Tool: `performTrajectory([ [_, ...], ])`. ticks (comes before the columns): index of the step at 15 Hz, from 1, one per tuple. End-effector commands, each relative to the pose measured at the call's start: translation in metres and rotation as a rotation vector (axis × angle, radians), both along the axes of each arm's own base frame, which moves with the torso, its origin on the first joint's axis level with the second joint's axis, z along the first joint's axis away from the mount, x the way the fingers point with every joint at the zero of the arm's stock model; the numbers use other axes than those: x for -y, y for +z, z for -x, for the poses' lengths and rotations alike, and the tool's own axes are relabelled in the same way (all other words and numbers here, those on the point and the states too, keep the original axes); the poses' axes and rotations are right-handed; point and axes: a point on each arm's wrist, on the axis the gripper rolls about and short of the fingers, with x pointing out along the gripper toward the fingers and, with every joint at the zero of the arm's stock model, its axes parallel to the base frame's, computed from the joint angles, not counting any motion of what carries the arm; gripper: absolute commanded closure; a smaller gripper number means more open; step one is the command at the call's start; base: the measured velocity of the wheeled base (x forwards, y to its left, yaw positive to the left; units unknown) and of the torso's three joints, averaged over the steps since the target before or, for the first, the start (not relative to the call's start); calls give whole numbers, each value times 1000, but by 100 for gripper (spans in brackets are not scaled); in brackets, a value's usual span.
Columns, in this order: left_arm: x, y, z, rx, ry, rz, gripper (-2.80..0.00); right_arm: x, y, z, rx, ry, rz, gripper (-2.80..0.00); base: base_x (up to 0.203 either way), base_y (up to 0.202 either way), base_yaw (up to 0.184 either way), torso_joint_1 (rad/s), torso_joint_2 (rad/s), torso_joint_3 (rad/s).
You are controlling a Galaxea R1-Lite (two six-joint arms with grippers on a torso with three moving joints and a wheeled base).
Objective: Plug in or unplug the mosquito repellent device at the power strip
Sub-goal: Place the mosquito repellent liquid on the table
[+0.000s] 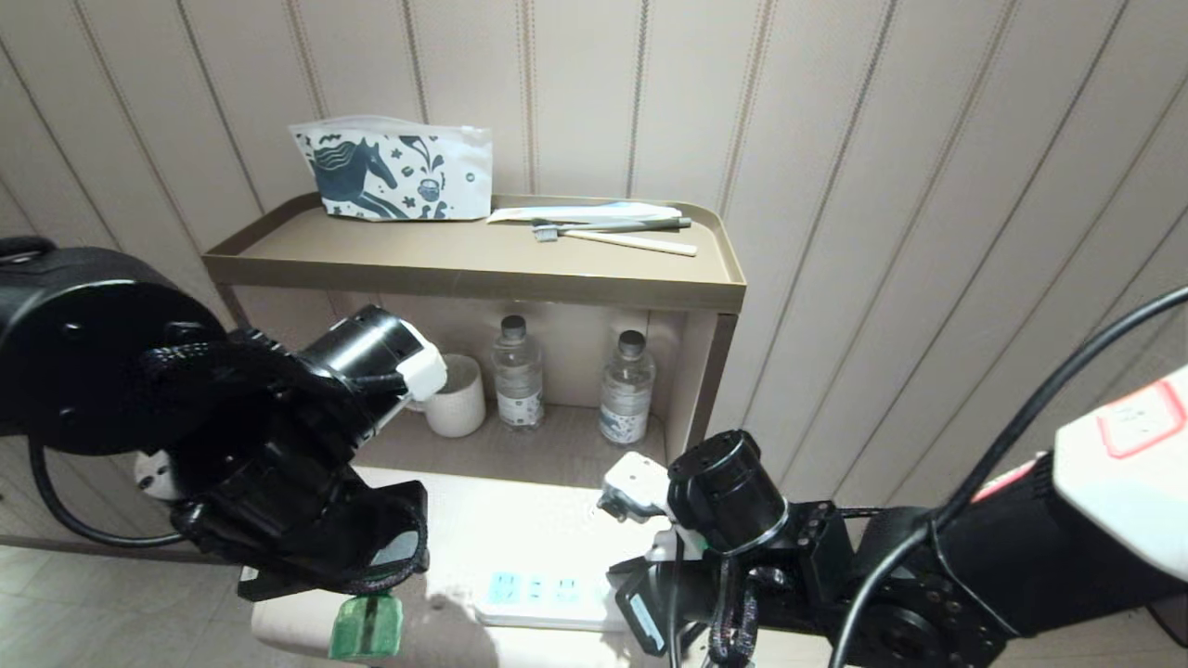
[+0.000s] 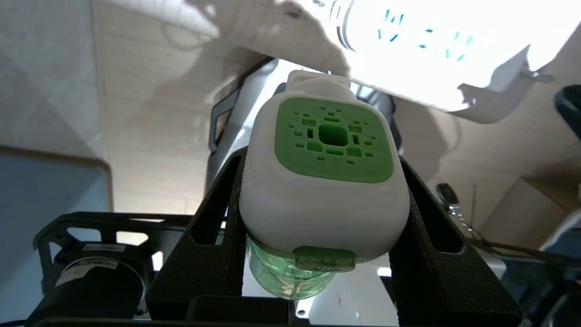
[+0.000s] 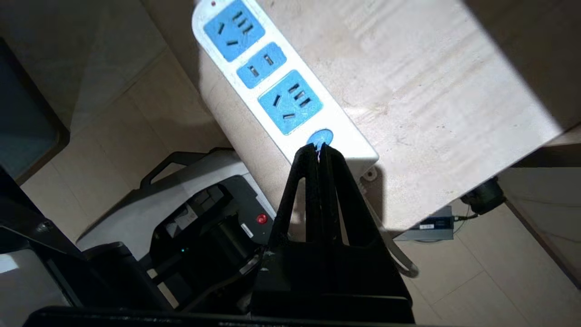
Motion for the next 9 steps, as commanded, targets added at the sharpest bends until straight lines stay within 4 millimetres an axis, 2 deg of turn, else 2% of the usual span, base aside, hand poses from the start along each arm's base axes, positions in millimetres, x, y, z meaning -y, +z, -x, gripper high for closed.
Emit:
performTrajectory([
  [1, -14, 20, 16, 60, 8, 48, 0, 14, 35, 12, 74, -2, -76, 0, 0, 0, 0, 0, 0, 0],
  [5, -41, 25, 44, 123, 40, 23, 0, 57, 76, 51, 130, -13, -127, 0, 0, 0, 0, 0, 0, 0],
  [7, -45, 24, 46, 129, 50, 11, 0, 70, 75, 63, 109, -24, -94, 0, 0, 0, 0, 0, 0, 0],
  [9, -64, 34, 57, 176, 80, 32, 0, 87, 91, 77, 136, -74, -75, 0, 0, 0, 0, 0, 0, 0],
])
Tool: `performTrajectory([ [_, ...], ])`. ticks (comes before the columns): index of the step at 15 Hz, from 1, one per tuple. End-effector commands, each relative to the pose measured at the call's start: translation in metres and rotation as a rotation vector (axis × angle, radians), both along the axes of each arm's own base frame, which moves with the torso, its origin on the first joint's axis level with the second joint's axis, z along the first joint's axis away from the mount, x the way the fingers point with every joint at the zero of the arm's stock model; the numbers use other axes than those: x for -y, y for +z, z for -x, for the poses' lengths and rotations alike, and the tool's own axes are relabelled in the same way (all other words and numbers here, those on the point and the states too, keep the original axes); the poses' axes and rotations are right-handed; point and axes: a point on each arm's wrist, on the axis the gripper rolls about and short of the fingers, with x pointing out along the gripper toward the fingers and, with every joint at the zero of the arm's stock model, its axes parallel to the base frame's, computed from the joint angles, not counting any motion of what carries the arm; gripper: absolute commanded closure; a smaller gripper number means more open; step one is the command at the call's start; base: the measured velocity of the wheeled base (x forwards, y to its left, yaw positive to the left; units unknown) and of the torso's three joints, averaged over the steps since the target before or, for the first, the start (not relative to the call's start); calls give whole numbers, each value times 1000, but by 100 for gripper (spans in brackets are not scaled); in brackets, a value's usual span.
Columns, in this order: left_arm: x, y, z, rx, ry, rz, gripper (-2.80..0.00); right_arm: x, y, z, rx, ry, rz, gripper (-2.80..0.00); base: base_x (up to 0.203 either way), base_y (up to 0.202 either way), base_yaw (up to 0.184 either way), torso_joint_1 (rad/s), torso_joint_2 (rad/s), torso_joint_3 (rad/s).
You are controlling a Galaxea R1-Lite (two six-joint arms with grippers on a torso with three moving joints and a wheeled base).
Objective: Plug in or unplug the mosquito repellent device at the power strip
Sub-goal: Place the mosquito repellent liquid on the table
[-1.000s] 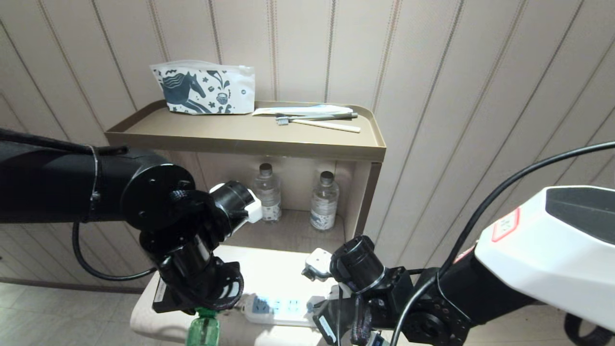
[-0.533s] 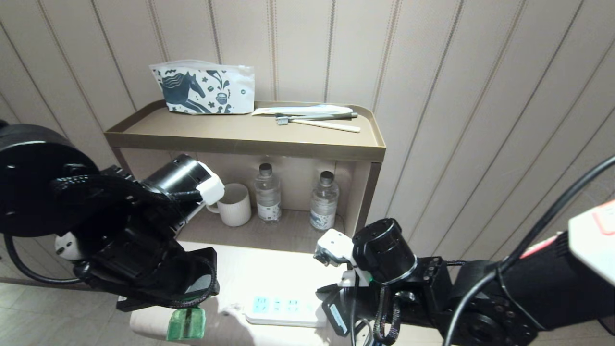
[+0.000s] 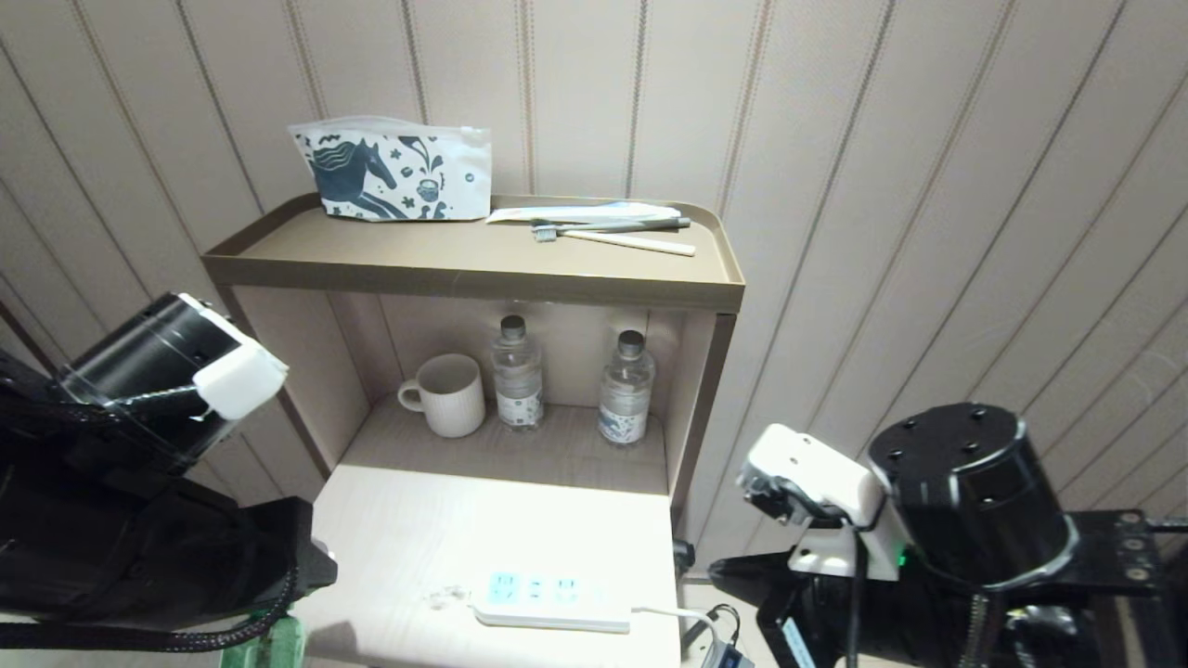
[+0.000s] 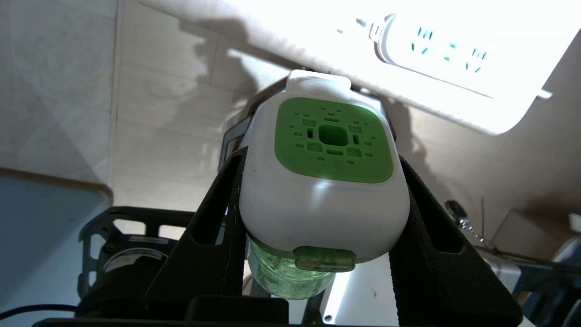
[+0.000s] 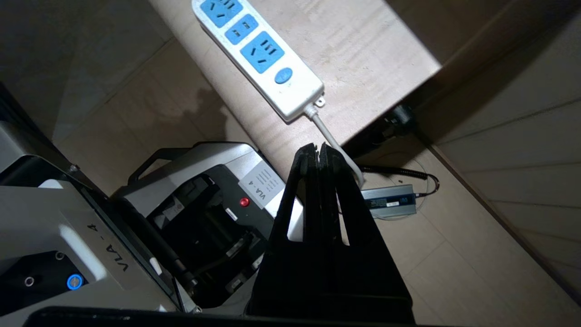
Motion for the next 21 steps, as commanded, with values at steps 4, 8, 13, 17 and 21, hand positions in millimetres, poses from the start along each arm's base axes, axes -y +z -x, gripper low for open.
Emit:
performTrajectory([
  [4, -67, 33, 48, 207, 154, 29, 0, 108, 85, 90, 246, -240, -125, 0, 0, 0, 0, 0, 0, 0],
  [8, -93, 45, 77, 336, 203, -34, 0, 173, 78, 161, 383, -819, -38, 0, 0, 0, 0, 0, 0, 0],
  [13, -97, 44, 89, 369, 203, -27, 0, 180, 22, 211, 433, -934, -115, 0, 0, 0, 0, 0, 0, 0],
  [17, -96, 39, 87, 373, 201, -26, 0, 179, -7, 191, 491, -1205, -9, 0, 0, 0, 0, 0, 0, 0],
  [21, -94, 34, 79, 401, 196, -20, 0, 177, -25, 192, 582, -1377, 28, 0, 0, 0, 0, 0, 0, 0],
])
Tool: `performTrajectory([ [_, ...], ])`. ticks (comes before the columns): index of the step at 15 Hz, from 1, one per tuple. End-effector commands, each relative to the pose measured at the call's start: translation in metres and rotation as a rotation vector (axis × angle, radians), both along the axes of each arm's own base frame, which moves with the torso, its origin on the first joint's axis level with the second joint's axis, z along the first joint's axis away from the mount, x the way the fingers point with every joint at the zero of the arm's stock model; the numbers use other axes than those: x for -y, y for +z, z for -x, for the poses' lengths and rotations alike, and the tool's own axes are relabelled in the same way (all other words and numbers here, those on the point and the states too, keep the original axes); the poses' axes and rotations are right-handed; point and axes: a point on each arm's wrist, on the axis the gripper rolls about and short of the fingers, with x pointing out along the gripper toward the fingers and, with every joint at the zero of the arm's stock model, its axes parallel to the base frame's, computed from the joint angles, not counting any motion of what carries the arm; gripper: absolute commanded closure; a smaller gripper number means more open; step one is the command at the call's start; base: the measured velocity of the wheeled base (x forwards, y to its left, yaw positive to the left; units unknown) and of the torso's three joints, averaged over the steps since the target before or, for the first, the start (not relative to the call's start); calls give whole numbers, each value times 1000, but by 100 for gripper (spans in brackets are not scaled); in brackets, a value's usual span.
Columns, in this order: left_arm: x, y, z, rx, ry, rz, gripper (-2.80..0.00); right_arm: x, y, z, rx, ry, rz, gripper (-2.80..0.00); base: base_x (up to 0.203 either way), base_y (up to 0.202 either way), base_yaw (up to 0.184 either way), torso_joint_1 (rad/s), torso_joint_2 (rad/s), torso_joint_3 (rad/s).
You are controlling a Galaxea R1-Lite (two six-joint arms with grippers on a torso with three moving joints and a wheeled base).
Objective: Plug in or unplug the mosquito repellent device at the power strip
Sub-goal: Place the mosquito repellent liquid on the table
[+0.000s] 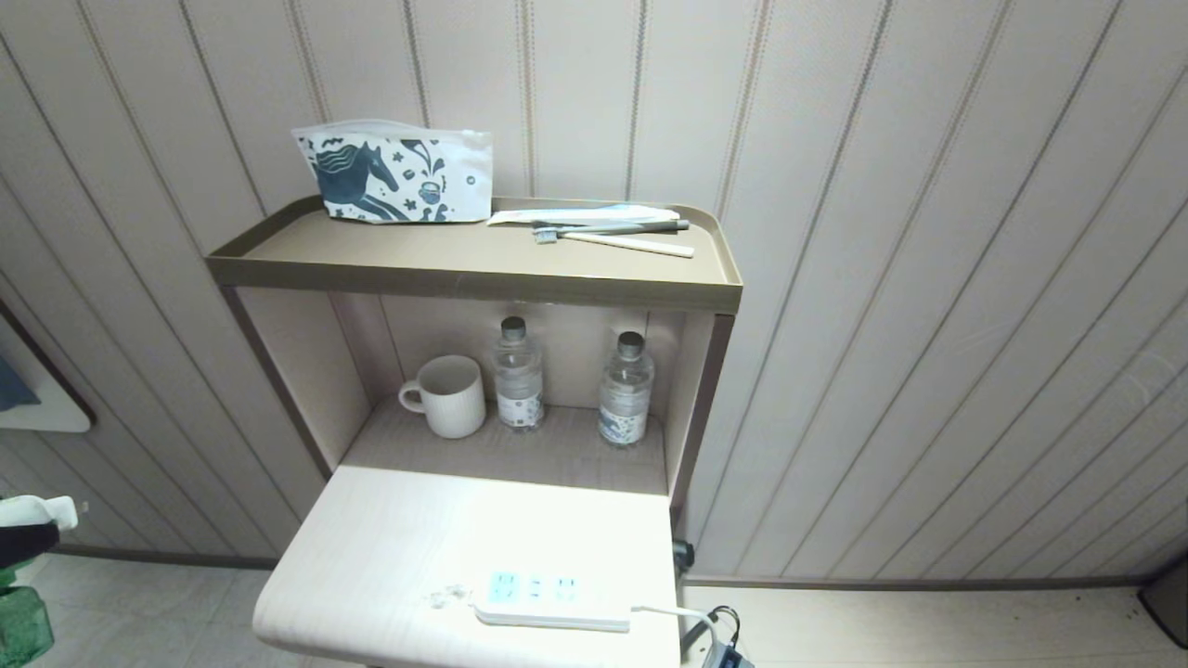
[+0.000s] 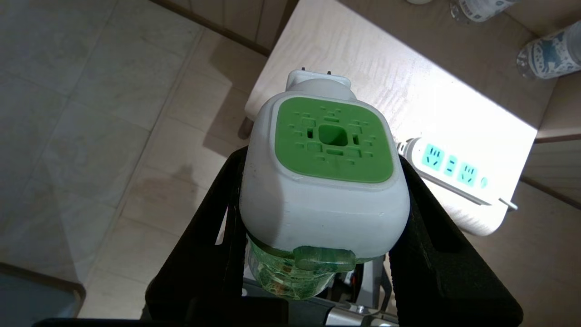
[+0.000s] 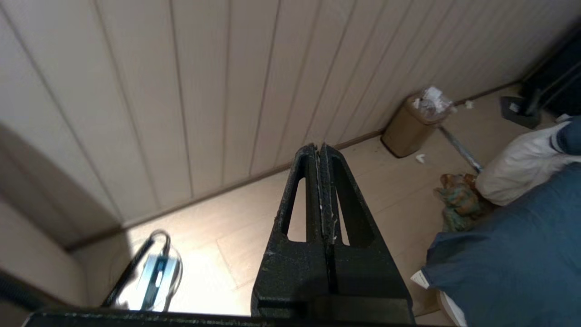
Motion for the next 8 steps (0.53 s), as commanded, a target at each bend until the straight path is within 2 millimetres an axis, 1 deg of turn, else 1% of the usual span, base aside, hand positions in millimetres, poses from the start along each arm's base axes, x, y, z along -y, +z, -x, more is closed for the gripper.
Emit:
performTrajectory([
  [1, 1, -3, -3, -9, -2, -8, 0, -1, -6, 0, 17, -2, 8, 0, 0, 0, 0, 0, 0, 0],
  [2, 1, -4, -5, 2, -4, -8, 0, -2, -13, -4, 33, 59, 18, 0, 0, 0, 0, 0, 0, 0],
  [3, 2, -5, -6, 9, -9, -13, 0, -3, -27, -9, 45, 157, 32, 0, 0, 0, 0, 0, 0, 0],
  [6, 3, -5, -12, 96, -29, -19, 0, -10, -57, -3, 138, 491, 94, 0, 0, 0, 0, 0, 0, 0],
  [8, 4, -6, -15, 131, -43, -30, 0, -12, -64, -4, 145, 585, 54, 0, 0, 0, 0, 0, 0, 0],
])
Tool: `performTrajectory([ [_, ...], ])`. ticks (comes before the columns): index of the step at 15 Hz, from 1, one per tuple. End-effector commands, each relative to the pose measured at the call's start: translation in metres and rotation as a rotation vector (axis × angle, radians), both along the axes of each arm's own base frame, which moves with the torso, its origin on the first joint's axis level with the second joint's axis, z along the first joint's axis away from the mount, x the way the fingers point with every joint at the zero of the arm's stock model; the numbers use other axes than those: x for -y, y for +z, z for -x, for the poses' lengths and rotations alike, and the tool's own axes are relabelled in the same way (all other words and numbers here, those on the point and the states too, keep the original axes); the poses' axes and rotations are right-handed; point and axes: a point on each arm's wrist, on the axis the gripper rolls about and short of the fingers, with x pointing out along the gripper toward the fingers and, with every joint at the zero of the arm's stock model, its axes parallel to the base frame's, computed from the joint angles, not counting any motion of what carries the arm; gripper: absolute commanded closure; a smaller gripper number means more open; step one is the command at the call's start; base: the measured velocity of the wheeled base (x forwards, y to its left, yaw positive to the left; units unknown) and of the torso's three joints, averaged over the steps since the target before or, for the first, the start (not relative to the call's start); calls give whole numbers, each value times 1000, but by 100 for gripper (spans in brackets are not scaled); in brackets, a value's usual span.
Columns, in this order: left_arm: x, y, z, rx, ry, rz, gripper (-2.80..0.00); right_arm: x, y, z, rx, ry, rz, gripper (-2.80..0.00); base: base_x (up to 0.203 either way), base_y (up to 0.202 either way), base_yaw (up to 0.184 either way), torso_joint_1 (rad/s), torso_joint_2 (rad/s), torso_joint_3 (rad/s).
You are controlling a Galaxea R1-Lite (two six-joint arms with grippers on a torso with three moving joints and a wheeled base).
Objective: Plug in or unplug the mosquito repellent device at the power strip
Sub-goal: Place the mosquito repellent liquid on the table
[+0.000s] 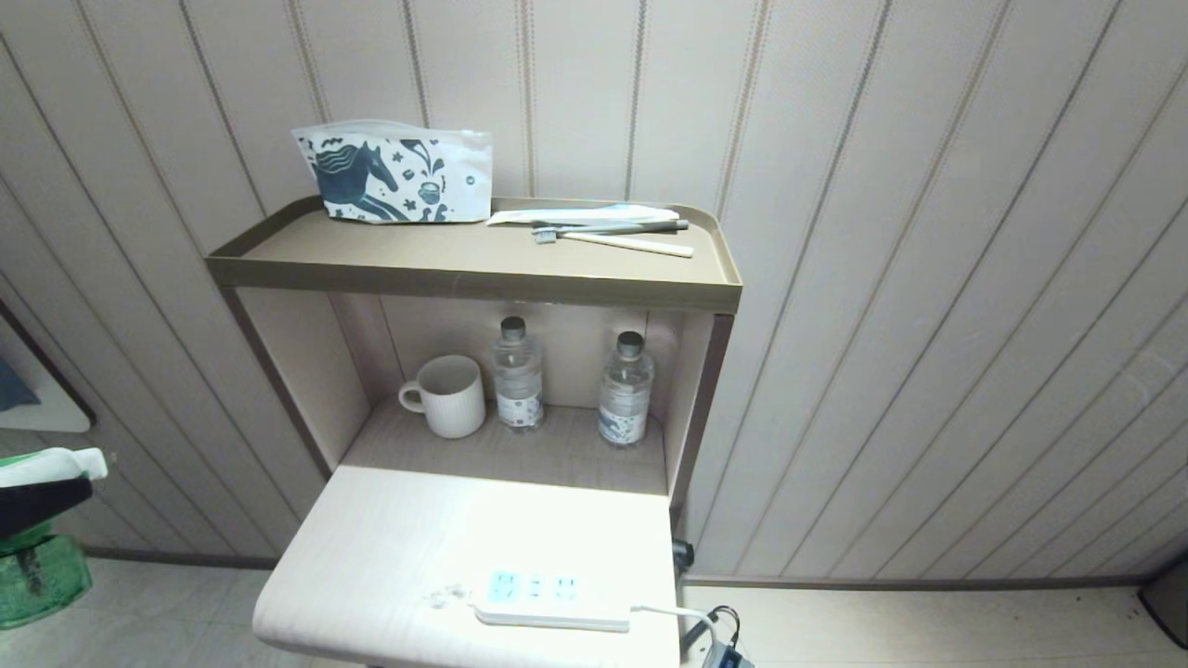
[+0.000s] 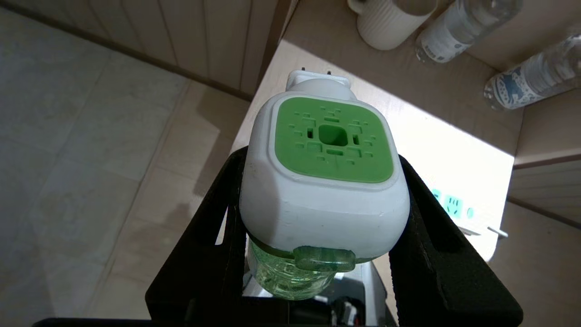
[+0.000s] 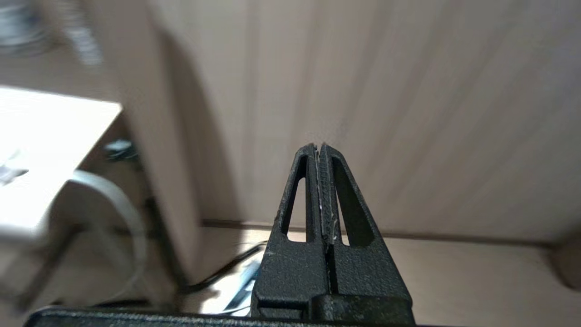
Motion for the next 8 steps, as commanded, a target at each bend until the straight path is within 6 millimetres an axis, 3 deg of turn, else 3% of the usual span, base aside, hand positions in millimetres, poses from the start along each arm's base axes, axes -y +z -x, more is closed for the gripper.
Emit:
performTrajectory([
  [1, 1, -2, -5, 46, -12, -12, 0, -2, -14, 0, -22, 76, -8, 0, 0, 0, 0, 0, 0, 0],
  [8, 4, -1, -14, 156, -54, -60, 0, -2, -18, 0, -54, 83, -92, 0, 0, 0, 0, 0, 0, 0],
])
